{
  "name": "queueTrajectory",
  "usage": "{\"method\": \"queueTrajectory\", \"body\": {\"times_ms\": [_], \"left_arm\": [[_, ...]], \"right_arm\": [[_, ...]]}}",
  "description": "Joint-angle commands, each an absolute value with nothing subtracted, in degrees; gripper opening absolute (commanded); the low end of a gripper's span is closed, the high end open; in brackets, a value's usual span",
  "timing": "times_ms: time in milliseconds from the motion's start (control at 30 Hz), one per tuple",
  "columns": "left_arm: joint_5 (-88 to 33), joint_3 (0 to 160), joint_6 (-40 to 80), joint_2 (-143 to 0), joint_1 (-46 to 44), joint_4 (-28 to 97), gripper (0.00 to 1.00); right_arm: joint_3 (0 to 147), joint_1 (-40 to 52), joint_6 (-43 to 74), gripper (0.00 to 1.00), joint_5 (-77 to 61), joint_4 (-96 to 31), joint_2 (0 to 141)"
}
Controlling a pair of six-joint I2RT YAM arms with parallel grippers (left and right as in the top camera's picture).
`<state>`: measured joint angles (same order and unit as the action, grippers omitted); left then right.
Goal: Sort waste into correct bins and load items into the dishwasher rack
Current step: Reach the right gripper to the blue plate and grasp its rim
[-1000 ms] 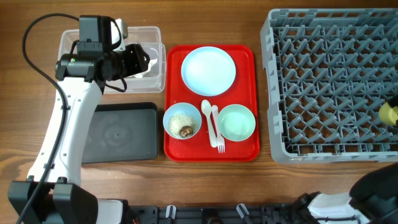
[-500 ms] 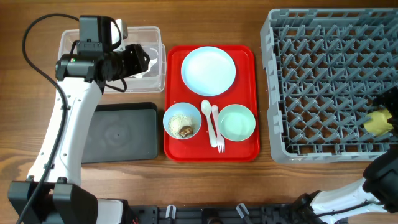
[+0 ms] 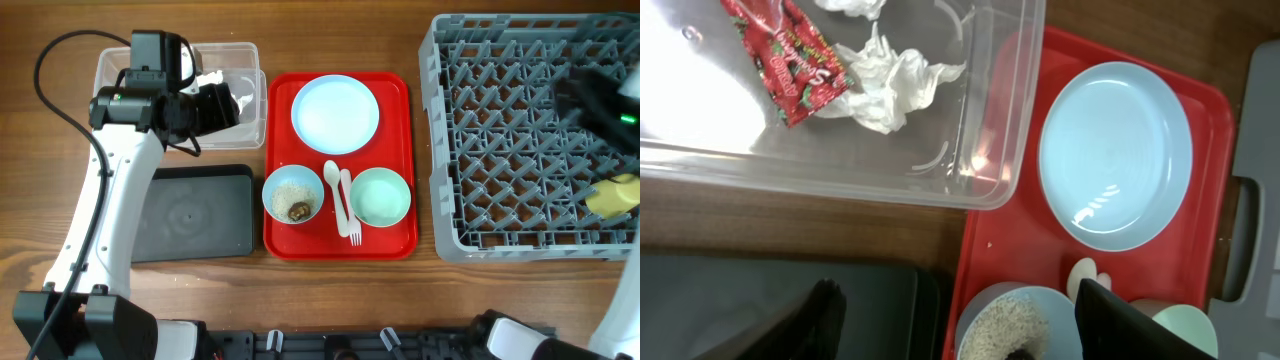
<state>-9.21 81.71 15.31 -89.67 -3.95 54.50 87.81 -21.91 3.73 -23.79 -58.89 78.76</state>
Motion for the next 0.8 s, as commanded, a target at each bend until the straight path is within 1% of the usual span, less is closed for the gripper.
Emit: {"method": "queueTrajectory", "body": {"times_ms": [0, 100, 167, 233, 267, 333, 433, 500, 533, 700, 767], "left_arm": [[-7.77, 81.76, 14.79, -88.44, -3.73, 55.79, 0.76], [-7.66, 81.76, 14.76, -88.44, -3.73, 56.88, 0.79], [-7.35, 81.78, 14.76, -88.44, -3.73, 57.30, 0.79], [-7.38, 81.76, 14.76, -88.44, -3.73, 57.30, 0.79], [-7.38, 81.76, 14.76, -88.44, -3.73, 57.30, 0.79], [-7.38, 81.78, 14.76, -88.44, -3.73, 57.30, 0.80], [-7.38, 81.76, 14.76, -88.44, -3.73, 57.30, 0.80], [-7.38, 81.76, 14.79, -88.44, -3.73, 57.30, 0.80], [-7.40, 81.76, 14.81, -88.44, -3.73, 57.30, 0.80], [-7.40, 81.76, 14.81, -88.44, -3.73, 57.30, 0.80], [-7.40, 81.78, 14.87, -88.44, -3.73, 57.30, 0.80]], "right_arm": [[88.07, -9.56, 1.54, 0.93, -26.17, -56.86, 81.36], [88.07, 1.45, 3.44, 0.93, -20.75, -53.60, 86.21], [88.07, 6.81, 4.64, 0.93, -16.45, -51.51, 90.45], [88.07, 11.03, 8.36, 0.92, -12.27, -48.84, 96.03], [88.07, 12.19, 9.50, 0.90, -11.77, -47.77, 98.17], [88.07, 14.15, 10.98, 0.85, -11.40, -45.28, 102.98], [88.07, 16.45, 17.72, 0.79, -5.76, -42.19, 111.53], [88.07, 17.06, 19.22, 0.75, -5.54, -40.53, 114.96], [88.07, 17.61, 20.21, 0.72, -5.54, -39.33, 117.34], [88.07, 18.70, 25.67, 0.63, -2.33, -37.71, 122.45], [88.07, 18.74, 25.76, 0.58, -2.37, -37.32, 123.17]]}}
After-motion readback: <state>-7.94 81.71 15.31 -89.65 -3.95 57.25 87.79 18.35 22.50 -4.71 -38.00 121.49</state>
